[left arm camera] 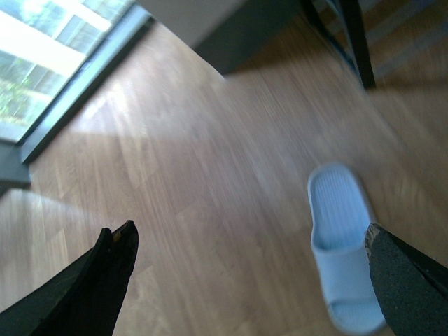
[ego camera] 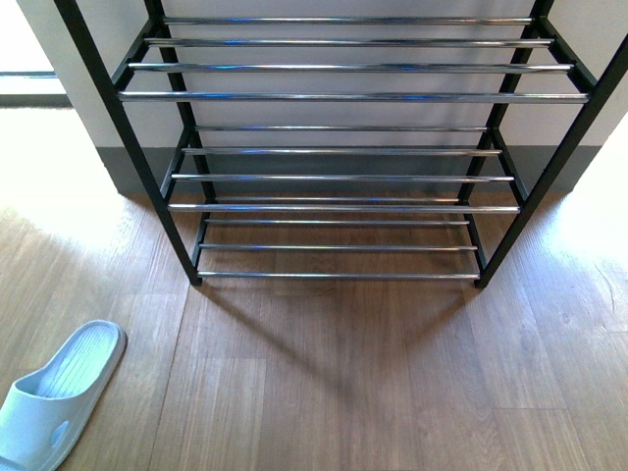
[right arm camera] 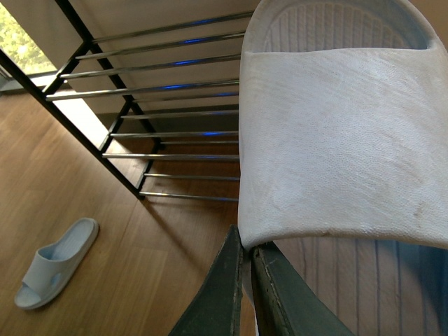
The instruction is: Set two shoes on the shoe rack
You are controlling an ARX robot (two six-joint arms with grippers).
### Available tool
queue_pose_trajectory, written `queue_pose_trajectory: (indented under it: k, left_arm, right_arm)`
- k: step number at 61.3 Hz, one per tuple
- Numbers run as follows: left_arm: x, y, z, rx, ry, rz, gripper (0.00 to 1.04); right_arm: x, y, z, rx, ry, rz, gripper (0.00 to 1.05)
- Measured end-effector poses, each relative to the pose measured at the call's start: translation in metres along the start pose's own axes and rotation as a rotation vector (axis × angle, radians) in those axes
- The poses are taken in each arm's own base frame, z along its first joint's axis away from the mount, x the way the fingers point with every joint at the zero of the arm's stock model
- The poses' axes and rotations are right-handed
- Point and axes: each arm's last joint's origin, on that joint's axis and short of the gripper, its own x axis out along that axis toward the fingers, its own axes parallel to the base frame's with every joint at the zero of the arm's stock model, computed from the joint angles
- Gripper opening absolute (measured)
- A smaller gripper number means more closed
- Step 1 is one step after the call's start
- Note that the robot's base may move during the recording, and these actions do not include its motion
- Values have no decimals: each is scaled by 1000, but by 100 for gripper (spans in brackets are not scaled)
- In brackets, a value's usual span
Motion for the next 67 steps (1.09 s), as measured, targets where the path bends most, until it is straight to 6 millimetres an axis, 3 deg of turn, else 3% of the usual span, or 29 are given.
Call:
queue_pose_trajectory:
  k: [8,13,23,34,44,67]
  left_arm:
    - [54,-18,-15,407,51,-195,95]
    - [88,-39,-24,645,64,-361,95]
    - [137,-87,-52,885,78,-629,95]
    - [173,-127,-81,878,128,-787,95]
    - [211,-125,-91,813,215,-655,95]
    - [224,-131,-110,707,414,-679,94]
  right_arm:
    - [0,0,0,0,0,0,1]
    - [0,0,0,0,0,0,1]
    - [0,0,0,0,0,0,1]
    - [0,0,0,0,0,0,1]
    - [0,0,0,0,0,0,1]
    - [0,0,0,0,0,0,1]
